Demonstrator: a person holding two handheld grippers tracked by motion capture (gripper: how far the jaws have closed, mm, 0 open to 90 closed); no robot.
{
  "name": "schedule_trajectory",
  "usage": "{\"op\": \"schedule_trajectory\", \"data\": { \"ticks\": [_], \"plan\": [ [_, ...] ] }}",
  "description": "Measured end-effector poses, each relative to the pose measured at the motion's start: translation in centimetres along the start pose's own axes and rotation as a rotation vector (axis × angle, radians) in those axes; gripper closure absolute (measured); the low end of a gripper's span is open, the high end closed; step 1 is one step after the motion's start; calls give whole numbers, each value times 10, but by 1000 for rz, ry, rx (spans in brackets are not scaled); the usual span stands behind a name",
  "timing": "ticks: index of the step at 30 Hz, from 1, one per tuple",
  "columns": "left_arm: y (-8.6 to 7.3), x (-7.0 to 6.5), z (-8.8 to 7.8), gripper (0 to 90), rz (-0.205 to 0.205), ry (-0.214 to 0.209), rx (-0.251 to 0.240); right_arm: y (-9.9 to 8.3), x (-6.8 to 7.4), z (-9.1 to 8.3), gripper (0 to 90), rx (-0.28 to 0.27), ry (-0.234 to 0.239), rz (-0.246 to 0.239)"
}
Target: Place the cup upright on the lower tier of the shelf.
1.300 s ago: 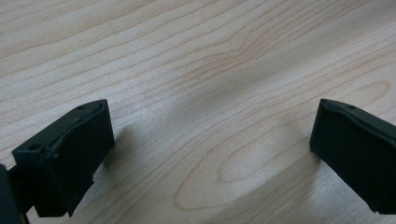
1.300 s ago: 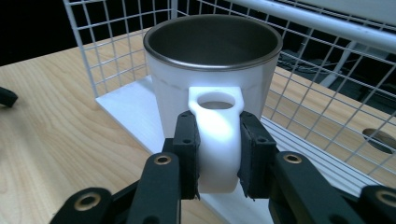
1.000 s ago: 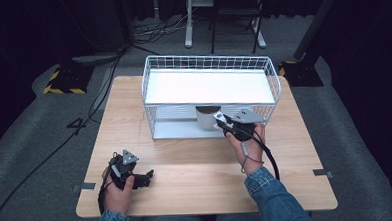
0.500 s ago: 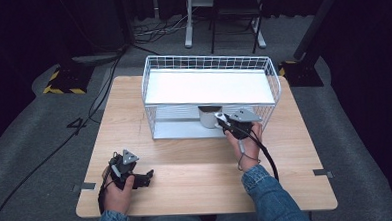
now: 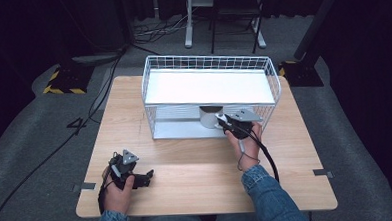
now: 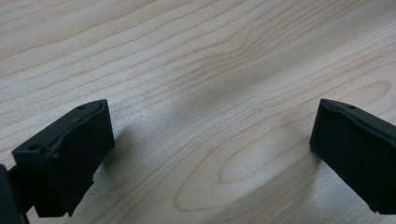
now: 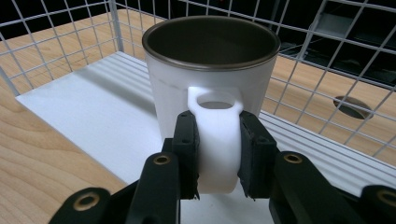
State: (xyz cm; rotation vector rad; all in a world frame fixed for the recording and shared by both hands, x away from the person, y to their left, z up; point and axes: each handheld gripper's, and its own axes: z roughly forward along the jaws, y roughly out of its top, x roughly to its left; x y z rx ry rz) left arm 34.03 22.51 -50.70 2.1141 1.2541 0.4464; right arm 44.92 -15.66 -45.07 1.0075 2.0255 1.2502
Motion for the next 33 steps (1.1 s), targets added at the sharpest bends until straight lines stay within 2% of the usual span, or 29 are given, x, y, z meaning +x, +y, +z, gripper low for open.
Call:
{"op": "schedule_trajectory", "data": {
  "ticks": [5, 12, 16, 20, 24, 30, 33],
  "plan": [
    [0, 0, 0, 1, 0, 0, 0, -5, -5, 0, 713, -4, -2, 23],
    [0, 0, 0, 1, 0, 0, 0, -5, -4, 0, 704, 0, -4, 17],
    [0, 0, 0, 1, 0, 0, 0, -6, -5, 0, 607, 13, -22, 7],
    [0, 0, 0, 1, -1, 0, -1, -4, -3, -6, 524, -7, -21, 25],
    [-1, 0, -1, 2, -3, 4, 0, -1, -1, -13, 464, -11, -15, 8],
    [-3, 1, -3, 2, -4, 5, -1, 5, -2, -31, 409, -10, 13, 18],
    [-6, 2, -5, 2, -2, 5, -1, 8, -1, -41, 392, -9, 26, 5]
  ]
}}
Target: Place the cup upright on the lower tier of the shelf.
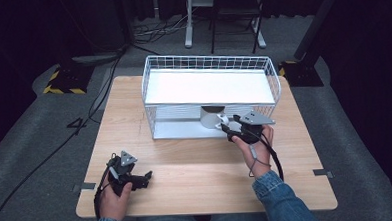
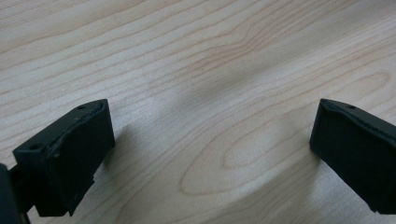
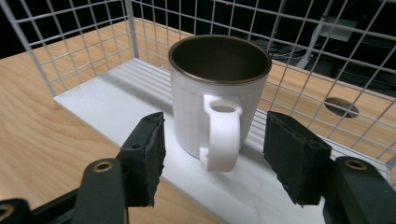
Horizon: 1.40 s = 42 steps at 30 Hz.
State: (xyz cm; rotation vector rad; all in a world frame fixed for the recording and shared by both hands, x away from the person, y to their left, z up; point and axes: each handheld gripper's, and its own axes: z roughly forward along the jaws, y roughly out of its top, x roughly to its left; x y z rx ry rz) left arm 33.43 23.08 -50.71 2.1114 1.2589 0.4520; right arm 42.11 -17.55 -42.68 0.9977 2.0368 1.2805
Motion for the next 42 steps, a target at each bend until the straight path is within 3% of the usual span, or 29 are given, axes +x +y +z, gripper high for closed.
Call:
{"op": "schedule_trajectory", "data": {
  "ticks": [7, 16, 34, 42],
  "plan": [
    [-3, 2, -3, 3, 2, -2, 5, 3, -3, -27, 351, 1, 25, -2],
    [-4, 3, -5, 3, 1, -2, 5, -5, -17, -56, 340, 9, 19, 2],
    [-3, 8, -3, 2, 5, -4, 4, -47, -62, -107, 249, 100, -49, 47],
    [-2, 8, -3, 2, -8, 6, 2, -67, -78, -119, 237, 177, -39, 59]
  ]
}}
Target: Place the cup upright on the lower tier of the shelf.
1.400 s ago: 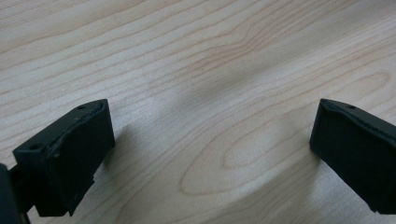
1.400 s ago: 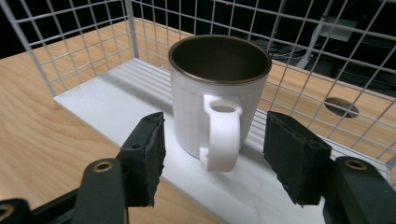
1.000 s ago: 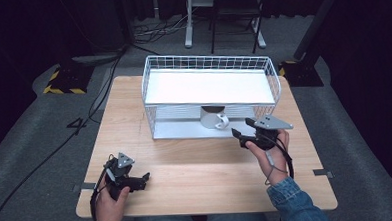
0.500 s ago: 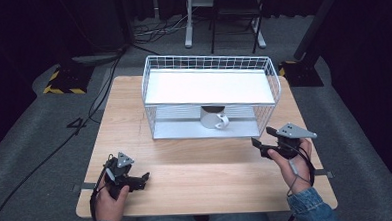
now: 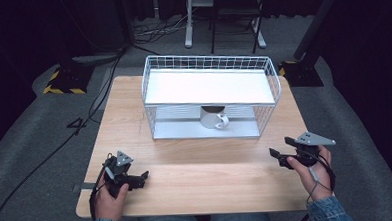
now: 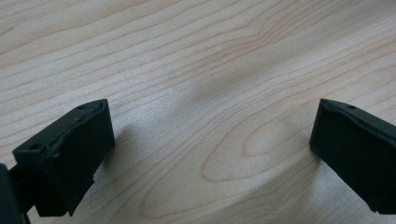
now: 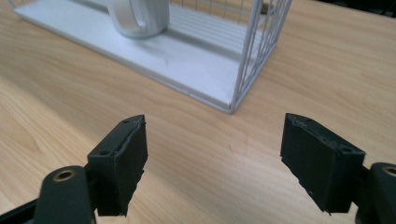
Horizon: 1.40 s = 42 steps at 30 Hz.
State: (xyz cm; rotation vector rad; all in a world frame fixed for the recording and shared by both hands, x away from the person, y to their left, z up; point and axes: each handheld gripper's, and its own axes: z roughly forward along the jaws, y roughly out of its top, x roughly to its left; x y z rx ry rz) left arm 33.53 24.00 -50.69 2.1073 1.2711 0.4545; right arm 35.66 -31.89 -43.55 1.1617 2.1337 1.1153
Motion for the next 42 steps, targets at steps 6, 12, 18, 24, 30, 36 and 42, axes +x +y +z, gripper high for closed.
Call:
{"op": "schedule_trajectory", "data": {
  "ticks": [6, 12, 18, 24, 30, 36, 42],
  "plan": [
    [1, -1, 0, 2, -9, 8, 3, -14, -9, 0, 235, 56, -5, 10],
    [1, -1, 0, 2, -9, 8, 2, -28, -16, -1, 185, 100, -15, 33],
    [1, -1, 0, 2, -9, 7, 2, -42, -18, 0, 178, 125, -7, 62],
    [1, -1, 0, 2, -10, 7, 2, -53, -19, 2, 179, 137, -18, 70],
    [1, -1, 1, 2, -10, 8, 1, -65, -17, 6, 184, 145, -31, 75],
    [1, 0, 1, 2, -10, 9, 2, -73, -14, 12, 178, 152, -42, 42],
    [1, 0, 1, 2, -11, 9, 2, -75, -9, 14, 152, 143, -39, 38]
  ]
}}
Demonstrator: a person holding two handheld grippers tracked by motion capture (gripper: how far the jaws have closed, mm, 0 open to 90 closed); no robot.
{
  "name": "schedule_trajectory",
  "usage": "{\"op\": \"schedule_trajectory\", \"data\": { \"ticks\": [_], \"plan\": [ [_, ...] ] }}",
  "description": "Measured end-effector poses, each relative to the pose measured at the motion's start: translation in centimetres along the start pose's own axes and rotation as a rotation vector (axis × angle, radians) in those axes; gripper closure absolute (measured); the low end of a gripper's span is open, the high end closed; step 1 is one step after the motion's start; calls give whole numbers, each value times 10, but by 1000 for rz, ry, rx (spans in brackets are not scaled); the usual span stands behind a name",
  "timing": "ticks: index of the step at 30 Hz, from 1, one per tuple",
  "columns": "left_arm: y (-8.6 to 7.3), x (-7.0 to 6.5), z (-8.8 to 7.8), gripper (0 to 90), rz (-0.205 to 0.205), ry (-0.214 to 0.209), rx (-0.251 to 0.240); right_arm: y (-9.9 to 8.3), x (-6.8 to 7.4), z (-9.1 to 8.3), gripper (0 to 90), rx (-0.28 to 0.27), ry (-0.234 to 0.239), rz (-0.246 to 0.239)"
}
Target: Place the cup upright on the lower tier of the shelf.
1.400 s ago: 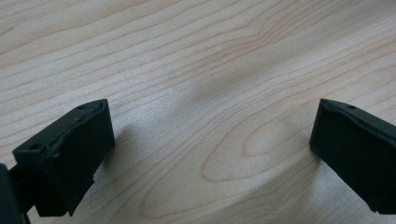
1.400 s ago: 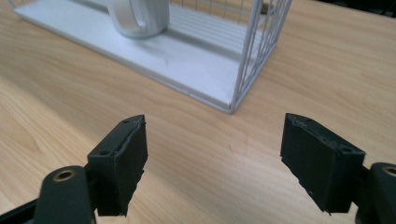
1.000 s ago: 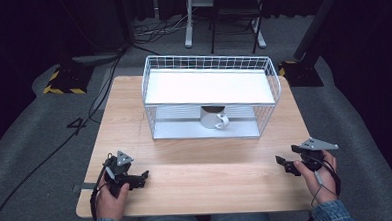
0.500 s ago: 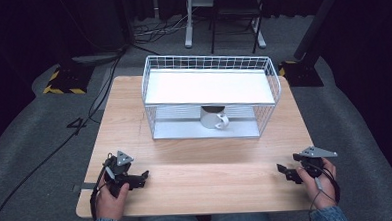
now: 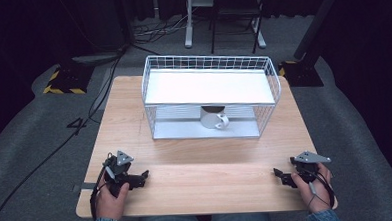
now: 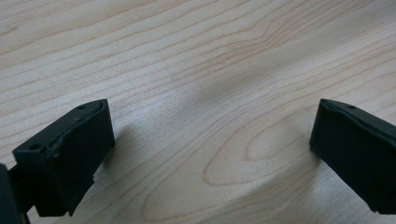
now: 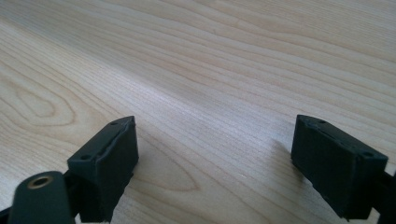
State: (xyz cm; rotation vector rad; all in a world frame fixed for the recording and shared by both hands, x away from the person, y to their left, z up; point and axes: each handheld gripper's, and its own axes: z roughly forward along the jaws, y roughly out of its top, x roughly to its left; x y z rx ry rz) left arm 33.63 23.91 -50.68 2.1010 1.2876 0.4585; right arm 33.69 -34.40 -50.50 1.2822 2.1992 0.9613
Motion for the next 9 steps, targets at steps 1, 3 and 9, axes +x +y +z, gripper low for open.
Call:
{"op": "schedule_trajectory", "data": {
  "ticks": [1, 3, 9],
  "plan": [
    [0, 0, 0, 2, 0, 0, 0, 0, 0, 0, 151, 0, -4, 3],
    [0, 0, 0, 2, 3, -1, 0, 0, 1, 0, 150, 0, -5, 5],
    [0, 0, 0, 2, 2, 0, 0, 0, 1, 0, 148, 0, -6, 8]
  ]
}}
